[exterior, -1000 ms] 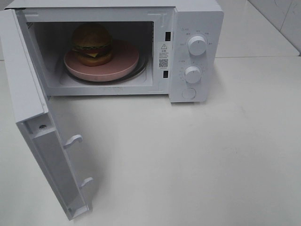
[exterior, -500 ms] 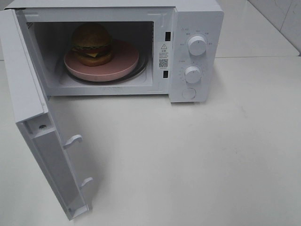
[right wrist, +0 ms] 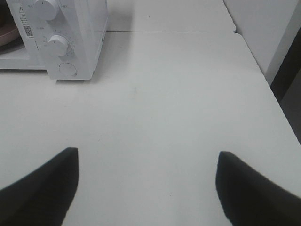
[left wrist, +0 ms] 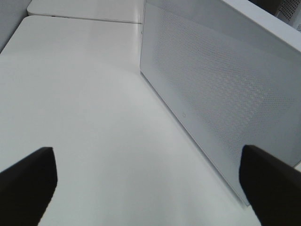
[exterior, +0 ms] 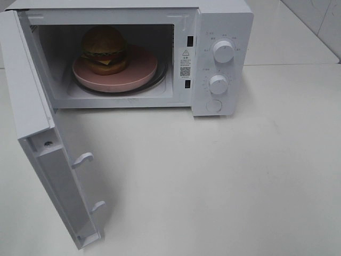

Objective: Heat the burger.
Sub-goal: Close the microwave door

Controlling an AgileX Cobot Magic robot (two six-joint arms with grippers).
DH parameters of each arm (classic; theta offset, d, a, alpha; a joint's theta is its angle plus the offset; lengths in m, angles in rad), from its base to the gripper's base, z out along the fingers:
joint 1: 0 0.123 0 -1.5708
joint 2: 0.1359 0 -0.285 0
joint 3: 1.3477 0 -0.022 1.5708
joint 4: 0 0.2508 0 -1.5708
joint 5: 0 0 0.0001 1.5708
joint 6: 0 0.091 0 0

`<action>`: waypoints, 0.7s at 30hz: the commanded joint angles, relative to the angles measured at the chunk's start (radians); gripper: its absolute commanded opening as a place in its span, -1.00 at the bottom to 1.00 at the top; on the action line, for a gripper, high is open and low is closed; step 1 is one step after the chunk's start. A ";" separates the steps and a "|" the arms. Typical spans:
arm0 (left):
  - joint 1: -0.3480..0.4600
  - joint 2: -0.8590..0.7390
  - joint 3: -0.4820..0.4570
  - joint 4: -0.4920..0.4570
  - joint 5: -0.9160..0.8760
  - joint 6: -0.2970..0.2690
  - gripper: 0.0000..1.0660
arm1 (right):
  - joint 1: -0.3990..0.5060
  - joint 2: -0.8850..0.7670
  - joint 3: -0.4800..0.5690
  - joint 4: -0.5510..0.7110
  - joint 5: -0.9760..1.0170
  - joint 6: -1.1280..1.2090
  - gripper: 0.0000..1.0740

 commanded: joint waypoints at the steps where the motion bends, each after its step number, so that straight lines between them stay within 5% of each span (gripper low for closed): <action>1: -0.002 -0.013 0.004 -0.002 -0.011 -0.002 0.83 | -0.007 -0.025 0.003 0.000 -0.004 -0.006 0.42; 13: -0.002 -0.004 -0.022 -0.001 -0.036 -0.010 0.83 | -0.007 -0.025 0.003 0.000 -0.004 -0.006 0.42; 21: -0.002 0.104 -0.044 0.010 -0.183 -0.009 0.30 | -0.007 -0.025 0.003 0.000 -0.004 -0.006 0.42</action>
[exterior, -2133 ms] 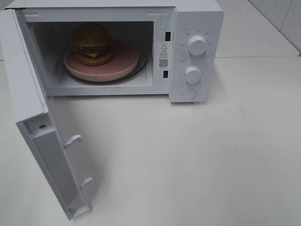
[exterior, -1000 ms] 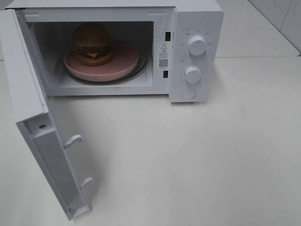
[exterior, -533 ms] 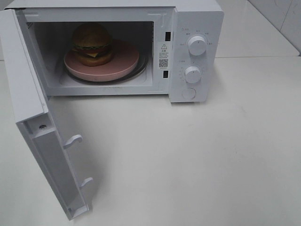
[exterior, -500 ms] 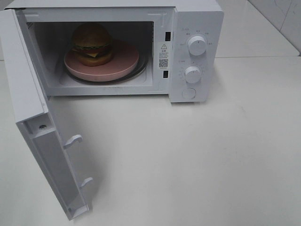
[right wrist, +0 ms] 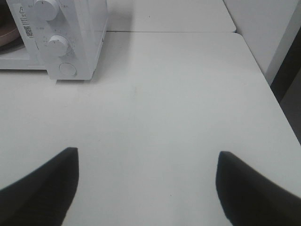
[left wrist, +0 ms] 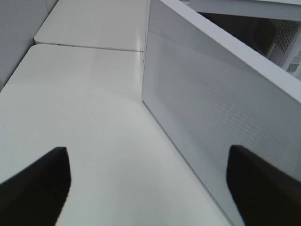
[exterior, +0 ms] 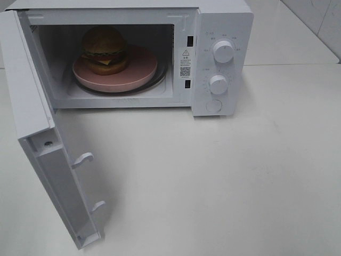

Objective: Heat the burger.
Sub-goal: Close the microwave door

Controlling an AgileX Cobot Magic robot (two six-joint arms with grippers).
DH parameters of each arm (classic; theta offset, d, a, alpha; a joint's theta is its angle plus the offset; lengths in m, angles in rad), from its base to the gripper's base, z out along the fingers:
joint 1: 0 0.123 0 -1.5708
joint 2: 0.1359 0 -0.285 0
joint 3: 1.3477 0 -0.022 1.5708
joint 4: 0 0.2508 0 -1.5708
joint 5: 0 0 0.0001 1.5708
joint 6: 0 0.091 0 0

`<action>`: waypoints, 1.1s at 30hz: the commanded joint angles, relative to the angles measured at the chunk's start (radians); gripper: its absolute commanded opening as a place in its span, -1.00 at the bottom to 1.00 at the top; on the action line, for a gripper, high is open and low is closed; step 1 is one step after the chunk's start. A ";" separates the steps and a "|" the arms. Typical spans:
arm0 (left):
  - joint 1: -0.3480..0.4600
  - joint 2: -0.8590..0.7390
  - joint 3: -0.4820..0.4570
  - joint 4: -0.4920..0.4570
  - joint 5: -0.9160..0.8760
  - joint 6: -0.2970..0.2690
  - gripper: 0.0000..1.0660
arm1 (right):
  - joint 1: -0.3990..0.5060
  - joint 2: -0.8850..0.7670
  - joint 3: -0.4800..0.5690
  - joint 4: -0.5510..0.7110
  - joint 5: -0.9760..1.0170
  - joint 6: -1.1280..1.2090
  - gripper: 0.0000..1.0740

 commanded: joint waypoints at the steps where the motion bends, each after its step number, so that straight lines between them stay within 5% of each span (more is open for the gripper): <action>1: -0.002 0.069 -0.007 0.007 -0.116 -0.006 -0.01 | -0.007 -0.025 0.003 0.000 -0.004 -0.006 0.42; 3: -0.002 0.088 -0.007 0.007 -0.132 -0.004 -0.14 | -0.007 -0.025 0.003 0.000 -0.004 -0.006 0.42; 4: -0.002 0.126 -0.007 0.007 -0.166 -0.004 -0.44 | -0.007 -0.025 0.003 0.000 -0.004 -0.006 0.42; 6: -0.002 0.140 -0.007 0.007 -0.184 -0.004 -0.61 | -0.007 -0.025 0.003 0.000 -0.004 -0.006 0.42; 7: -0.002 0.173 -0.007 0.010 -0.205 -0.004 -0.95 | -0.007 -0.025 0.003 0.000 -0.004 -0.006 0.42; 8: -0.002 0.210 -0.007 0.031 -0.230 -0.003 -1.00 | -0.007 -0.025 0.003 0.000 -0.004 -0.006 0.42; 16: -0.002 0.317 0.011 0.180 -0.388 -0.003 -1.00 | -0.007 -0.025 0.003 0.000 -0.004 -0.006 0.42; 33: -0.002 0.561 0.264 0.158 -0.988 -0.005 -1.00 | -0.007 -0.025 0.003 0.000 -0.004 -0.006 0.42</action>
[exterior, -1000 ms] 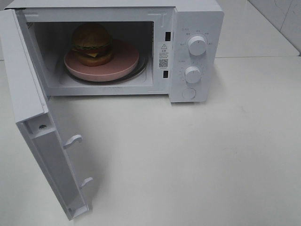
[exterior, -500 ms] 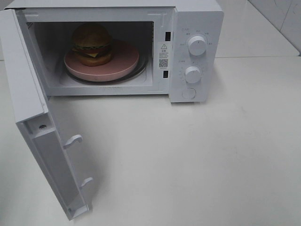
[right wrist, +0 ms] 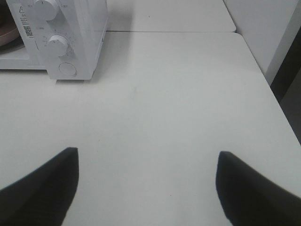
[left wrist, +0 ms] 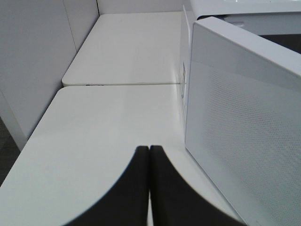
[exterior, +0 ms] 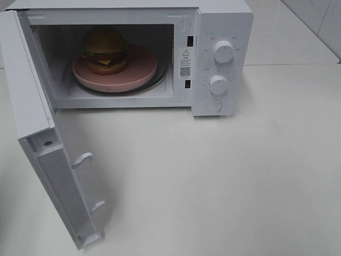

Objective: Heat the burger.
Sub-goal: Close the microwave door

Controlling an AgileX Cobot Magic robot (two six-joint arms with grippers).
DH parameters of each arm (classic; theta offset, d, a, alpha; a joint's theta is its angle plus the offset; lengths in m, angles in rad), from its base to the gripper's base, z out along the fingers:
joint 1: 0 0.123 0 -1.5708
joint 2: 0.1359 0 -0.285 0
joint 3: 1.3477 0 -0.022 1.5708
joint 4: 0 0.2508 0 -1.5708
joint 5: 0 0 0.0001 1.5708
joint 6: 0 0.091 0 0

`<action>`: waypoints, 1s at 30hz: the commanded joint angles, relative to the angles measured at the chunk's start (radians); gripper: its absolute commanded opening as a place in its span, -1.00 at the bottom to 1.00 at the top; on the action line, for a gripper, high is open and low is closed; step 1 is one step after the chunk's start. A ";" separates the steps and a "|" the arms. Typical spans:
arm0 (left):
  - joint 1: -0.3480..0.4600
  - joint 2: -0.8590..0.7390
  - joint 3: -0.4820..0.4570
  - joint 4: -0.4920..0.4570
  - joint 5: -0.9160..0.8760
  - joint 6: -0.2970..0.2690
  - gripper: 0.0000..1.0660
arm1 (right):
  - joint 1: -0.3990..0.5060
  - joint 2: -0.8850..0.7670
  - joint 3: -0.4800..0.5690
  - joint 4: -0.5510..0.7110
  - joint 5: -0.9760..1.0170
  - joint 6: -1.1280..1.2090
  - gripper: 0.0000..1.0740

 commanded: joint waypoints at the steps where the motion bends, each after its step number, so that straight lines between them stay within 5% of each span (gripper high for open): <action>1: -0.002 0.038 0.023 -0.010 -0.125 -0.005 -1.00 | -0.007 -0.025 0.003 0.000 -0.004 -0.006 0.42; 18: -0.002 0.354 0.056 0.030 -0.488 -0.016 -1.00 | -0.007 -0.025 0.003 0.000 -0.004 -0.006 0.42; 30: -0.002 0.583 0.056 0.316 -0.698 -0.251 -1.00 | -0.007 -0.025 0.003 0.000 -0.004 -0.006 0.42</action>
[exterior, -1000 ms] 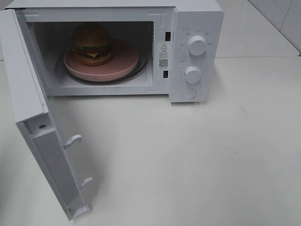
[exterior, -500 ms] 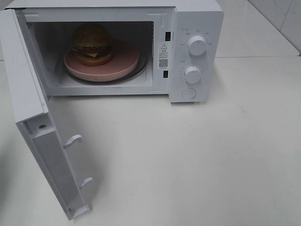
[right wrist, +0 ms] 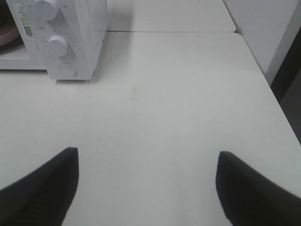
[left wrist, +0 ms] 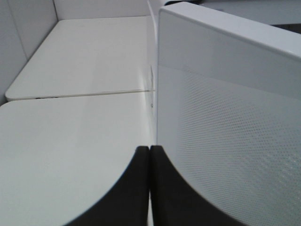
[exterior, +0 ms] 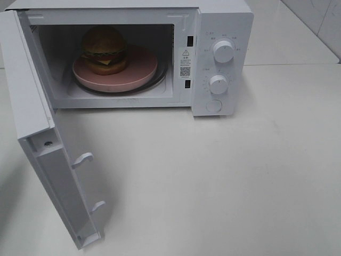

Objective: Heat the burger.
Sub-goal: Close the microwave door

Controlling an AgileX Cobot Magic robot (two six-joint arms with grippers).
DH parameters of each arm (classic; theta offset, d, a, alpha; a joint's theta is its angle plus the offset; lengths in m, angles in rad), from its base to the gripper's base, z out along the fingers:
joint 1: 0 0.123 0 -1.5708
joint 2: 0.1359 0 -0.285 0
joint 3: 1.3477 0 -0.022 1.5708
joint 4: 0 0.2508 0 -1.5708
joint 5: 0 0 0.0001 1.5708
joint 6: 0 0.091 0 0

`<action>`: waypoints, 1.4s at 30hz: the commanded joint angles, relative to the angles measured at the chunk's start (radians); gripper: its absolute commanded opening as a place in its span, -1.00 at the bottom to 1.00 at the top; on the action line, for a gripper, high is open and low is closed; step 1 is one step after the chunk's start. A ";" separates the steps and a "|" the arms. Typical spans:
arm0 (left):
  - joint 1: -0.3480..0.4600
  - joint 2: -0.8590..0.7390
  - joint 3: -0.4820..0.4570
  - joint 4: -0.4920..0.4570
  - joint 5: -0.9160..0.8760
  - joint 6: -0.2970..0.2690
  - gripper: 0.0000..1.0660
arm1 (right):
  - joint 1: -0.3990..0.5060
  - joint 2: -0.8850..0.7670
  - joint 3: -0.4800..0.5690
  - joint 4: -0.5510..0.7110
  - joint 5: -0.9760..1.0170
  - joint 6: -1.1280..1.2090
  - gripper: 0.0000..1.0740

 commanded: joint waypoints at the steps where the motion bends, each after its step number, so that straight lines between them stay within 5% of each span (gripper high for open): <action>1: -0.002 0.048 0.004 0.091 -0.070 -0.067 -1.00 | -0.007 -0.025 0.003 0.000 -0.004 -0.006 0.42; 4: -0.002 0.118 0.004 0.182 -0.176 -0.131 -1.00 | -0.007 -0.025 0.003 0.000 -0.004 -0.006 0.42; 8: -0.002 0.176 0.004 0.234 -0.258 -0.145 -1.00 | -0.007 -0.025 0.003 0.000 -0.004 -0.006 0.42; 18: -0.019 0.348 0.002 0.311 -0.502 -0.138 -1.00 | -0.007 -0.025 0.003 0.000 -0.004 -0.006 0.42; 21: -0.077 0.404 -0.019 0.307 -0.524 -0.089 -1.00 | -0.007 -0.025 0.003 0.000 -0.004 -0.006 0.42; 34: -0.240 0.496 -0.147 0.198 -0.527 -0.078 -1.00 | -0.007 -0.025 0.003 0.000 -0.004 -0.006 0.42; 42: -0.361 0.523 -0.202 0.033 -0.510 -0.077 -1.00 | -0.007 -0.025 0.003 0.000 -0.004 -0.006 0.42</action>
